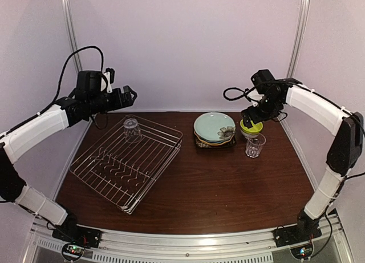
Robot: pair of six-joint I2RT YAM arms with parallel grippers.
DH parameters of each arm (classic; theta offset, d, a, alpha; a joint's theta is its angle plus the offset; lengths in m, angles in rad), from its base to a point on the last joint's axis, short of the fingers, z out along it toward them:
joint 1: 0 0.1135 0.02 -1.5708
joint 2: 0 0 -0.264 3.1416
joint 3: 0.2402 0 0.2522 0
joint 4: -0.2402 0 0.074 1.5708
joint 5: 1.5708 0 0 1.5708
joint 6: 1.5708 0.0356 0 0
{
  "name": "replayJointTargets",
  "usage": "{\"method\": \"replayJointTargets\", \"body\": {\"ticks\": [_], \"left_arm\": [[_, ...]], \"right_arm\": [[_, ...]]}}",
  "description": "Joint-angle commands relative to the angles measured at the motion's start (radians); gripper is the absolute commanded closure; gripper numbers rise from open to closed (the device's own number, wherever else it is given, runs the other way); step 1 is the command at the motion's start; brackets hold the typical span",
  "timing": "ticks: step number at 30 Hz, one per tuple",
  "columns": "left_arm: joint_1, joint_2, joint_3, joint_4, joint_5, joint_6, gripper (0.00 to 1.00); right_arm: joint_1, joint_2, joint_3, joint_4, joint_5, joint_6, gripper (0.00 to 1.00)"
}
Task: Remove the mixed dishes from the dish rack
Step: Place the cup at the center of the board, then grab the cup from the dish rack.
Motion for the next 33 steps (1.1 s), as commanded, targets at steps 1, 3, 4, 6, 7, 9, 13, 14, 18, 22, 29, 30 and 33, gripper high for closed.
{"method": "replayJointTargets", "body": {"ticks": [1, 3, 4, 6, 7, 9, 13, 14, 18, 22, 29, 30, 33], "left_arm": [[0.035, 0.065, 0.081, -0.127, -0.077, 0.031, 0.03], [0.037, 0.101, 0.111, -0.173, -0.111, 0.051, 0.03], [0.038, 0.121, 0.125, -0.193, -0.123, 0.059, 0.03], [0.039, 0.164, 0.155, -0.229, -0.141, 0.065, 0.03], [0.040, 0.186, 0.167, -0.241, -0.141, 0.068, 0.03], [0.041, 0.226, 0.189, -0.255, -0.143, 0.072, 0.03], [0.051, 0.291, 0.223, -0.267, -0.136, 0.061, 0.03], [0.055, 0.308, 0.231, -0.269, -0.134, 0.056, 0.03], [0.064, 0.378, 0.281, -0.293, -0.139, 0.049, 0.03], [0.065, 0.461, 0.354, -0.355, -0.189, 0.028, 0.03], [0.065, 0.559, 0.407, -0.384, -0.210, 0.014, 0.03], [0.064, 0.567, 0.406, -0.386, -0.213, 0.010, 0.03], [0.064, 0.594, 0.404, -0.384, -0.224, 0.006, 0.03]], "right_arm": [[-0.007, -0.084, 0.017, 0.049, -0.004, 0.009, 0.00], [-0.007, -0.117, 0.009, 0.071, 0.024, 0.009, 0.00], [-0.007, -0.133, 0.003, 0.084, 0.034, 0.006, 0.00], [-0.006, -0.175, -0.021, 0.122, 0.046, 0.004, 0.00], [-0.006, -0.197, -0.038, 0.143, 0.051, 0.003, 0.00], [-0.007, -0.245, -0.077, 0.206, 0.066, 0.001, 0.00], [-0.007, -0.356, -0.176, 0.318, 0.100, 0.018, 0.00], [-0.007, -0.379, -0.191, 0.339, 0.106, 0.022, 0.00], [-0.009, -0.448, -0.227, 0.388, 0.097, 0.027, 0.00], [-0.009, -0.462, -0.219, 0.381, 0.080, 0.041, 0.00], [-0.016, -0.426, -0.165, 0.324, -0.025, 0.084, 0.00], [-0.015, -0.421, -0.161, 0.321, -0.031, 0.086, 0.00], [-0.018, -0.424, -0.162, 0.330, -0.043, 0.091, 0.00]]}}
